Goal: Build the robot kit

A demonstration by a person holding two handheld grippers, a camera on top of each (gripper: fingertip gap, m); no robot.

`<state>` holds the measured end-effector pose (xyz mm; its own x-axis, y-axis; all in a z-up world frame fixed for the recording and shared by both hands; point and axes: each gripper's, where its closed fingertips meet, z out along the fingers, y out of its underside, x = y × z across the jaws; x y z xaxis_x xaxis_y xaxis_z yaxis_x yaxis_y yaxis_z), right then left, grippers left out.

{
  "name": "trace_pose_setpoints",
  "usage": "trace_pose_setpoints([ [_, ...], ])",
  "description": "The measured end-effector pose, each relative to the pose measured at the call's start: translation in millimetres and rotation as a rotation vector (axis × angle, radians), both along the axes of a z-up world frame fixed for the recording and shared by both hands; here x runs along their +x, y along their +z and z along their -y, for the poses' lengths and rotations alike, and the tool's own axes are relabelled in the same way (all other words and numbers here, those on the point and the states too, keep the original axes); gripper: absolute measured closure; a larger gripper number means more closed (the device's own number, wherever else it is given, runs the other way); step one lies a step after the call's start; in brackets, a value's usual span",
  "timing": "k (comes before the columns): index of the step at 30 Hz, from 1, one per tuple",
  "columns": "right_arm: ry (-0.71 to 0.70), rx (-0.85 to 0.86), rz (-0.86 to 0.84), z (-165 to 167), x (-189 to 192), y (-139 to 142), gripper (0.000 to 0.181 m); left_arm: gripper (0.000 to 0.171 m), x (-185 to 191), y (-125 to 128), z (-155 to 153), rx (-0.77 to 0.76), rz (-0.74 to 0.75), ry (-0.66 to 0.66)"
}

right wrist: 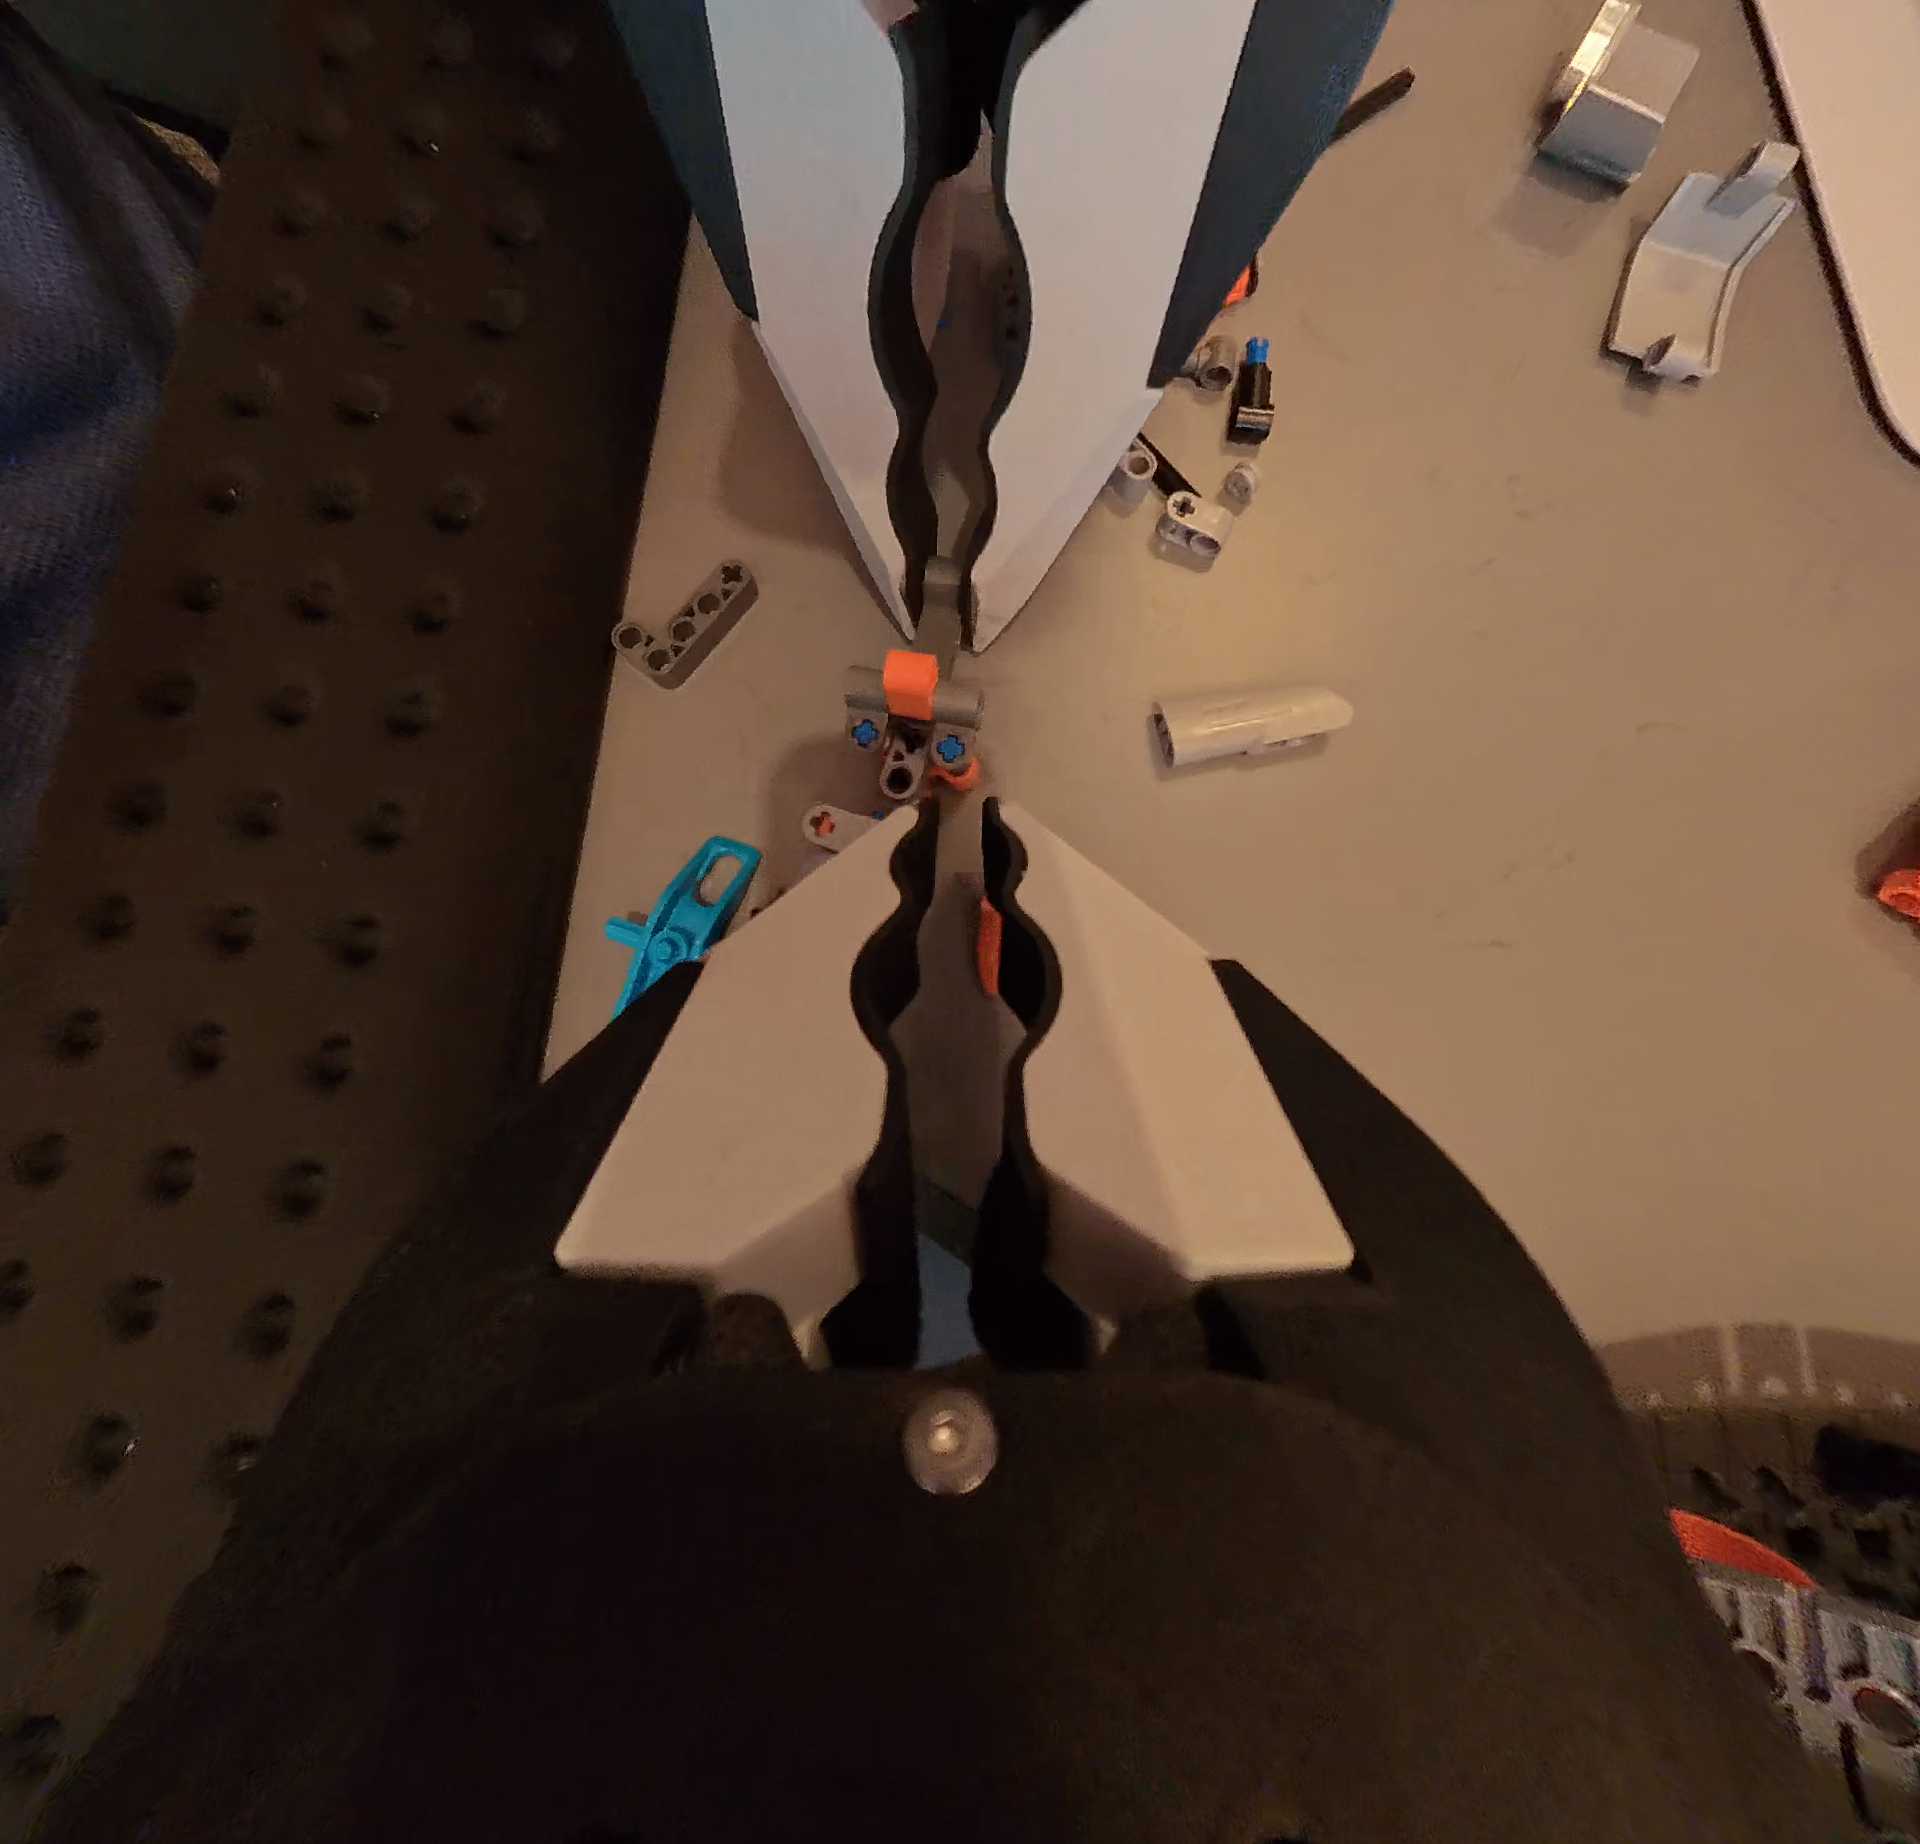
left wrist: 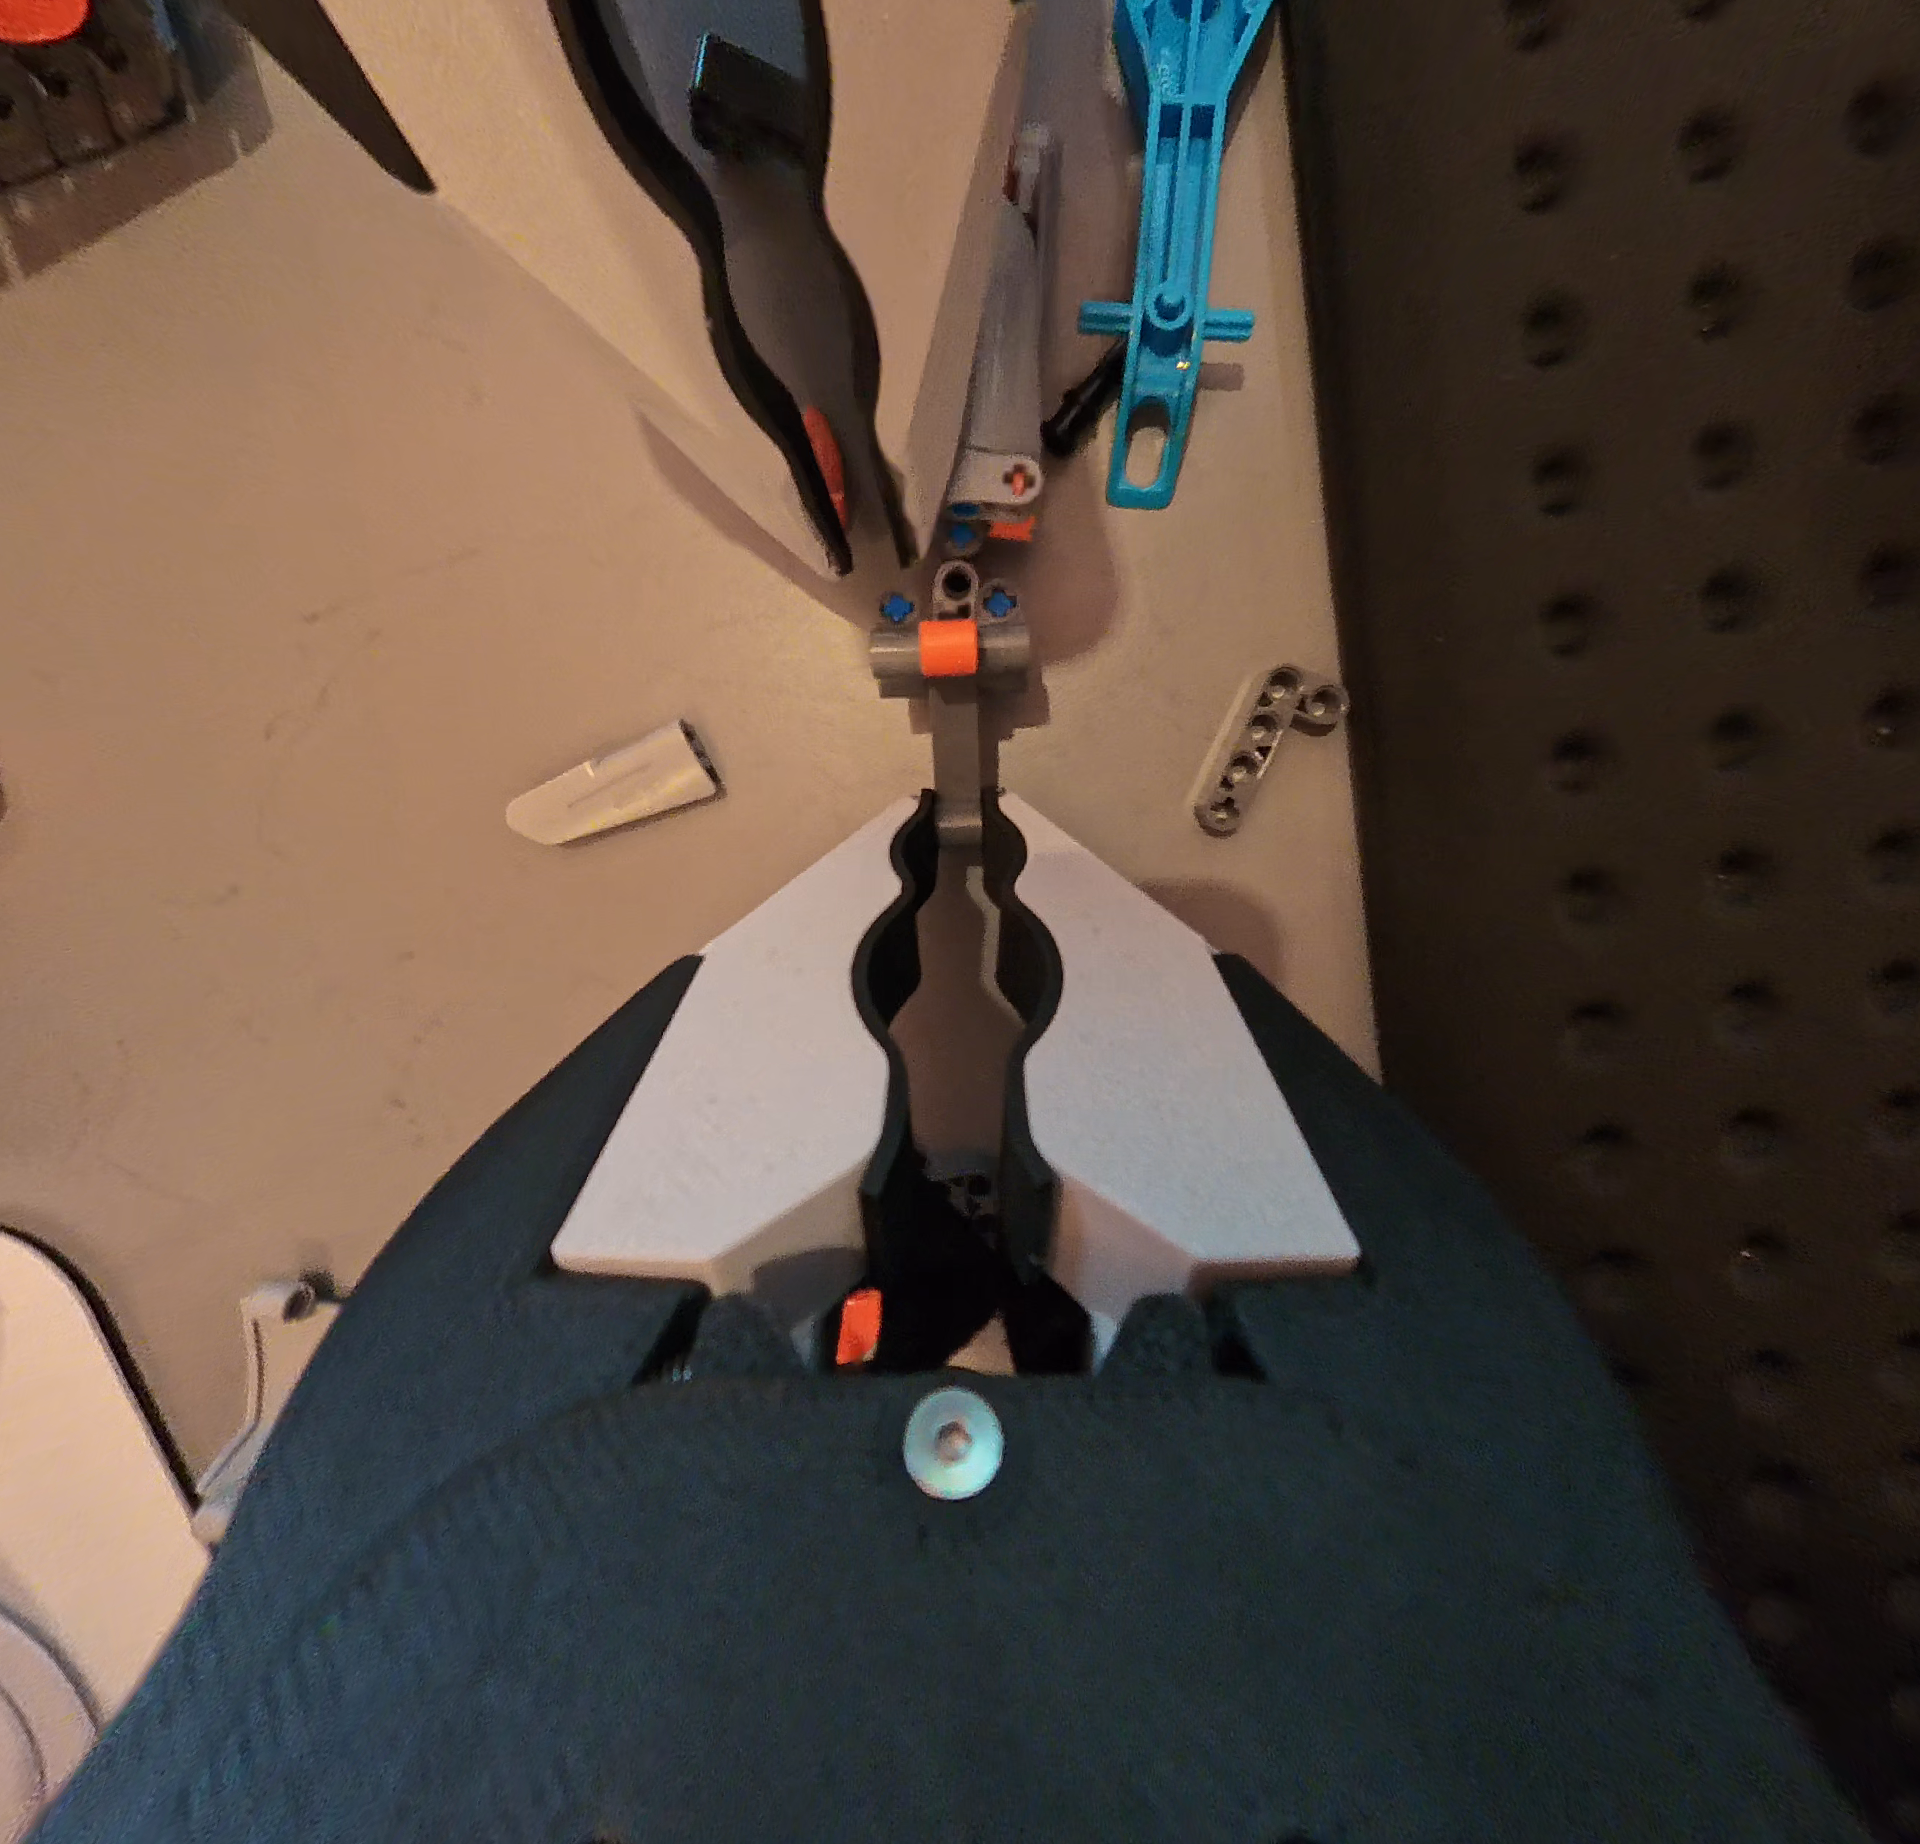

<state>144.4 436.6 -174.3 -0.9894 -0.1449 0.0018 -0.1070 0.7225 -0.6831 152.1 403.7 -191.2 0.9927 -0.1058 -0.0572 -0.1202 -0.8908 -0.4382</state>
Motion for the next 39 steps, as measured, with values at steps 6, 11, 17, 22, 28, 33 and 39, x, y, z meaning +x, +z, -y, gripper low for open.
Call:
trace_pose_setpoints([
  [6,-0.003,0.007,0.012,-0.2,-1.1,-4.3,0.177,0.165,-0.6,-1.3,0.0,-0.004,0.034,-0.049],
  [11,0.0,-0.008,0.015,1.5,-1.5,-2.0,0.174,0.165,-0.7,-1.5,-3.1,-0.01,0.05,-0.078],
  [17,-0.001,-0.028,0.021,1.7,-2.2,-1.6,0.172,0.165,-3.4,-1.4,-4.7,-0.011,0.045,-0.1],
  [22,0.009,-0.045,0.031,1.6,0.0,1.4,0.179,0.165,-5.6,-1.3,-5.8,-0.012,0.029,-0.108],
  [28,0.016,-0.038,0.027,-0.7,1.7,3.1,0.178,0.165,-5.2,-1.2,-7.8,-0.03,0.018,-0.136],
  [33,0.015,-0.026,0.032,-2.3,1.5,1.0,0.179,0.165,-5.6,-1.4,-8.2,-0.052,0.027,-0.156],
  [39,0.01,-0.013,0.036,-4.5,0.4,-0.6,0.177,0.165,-5.9,-1.7,-8.5,-0.091,0.063,-0.186],
])
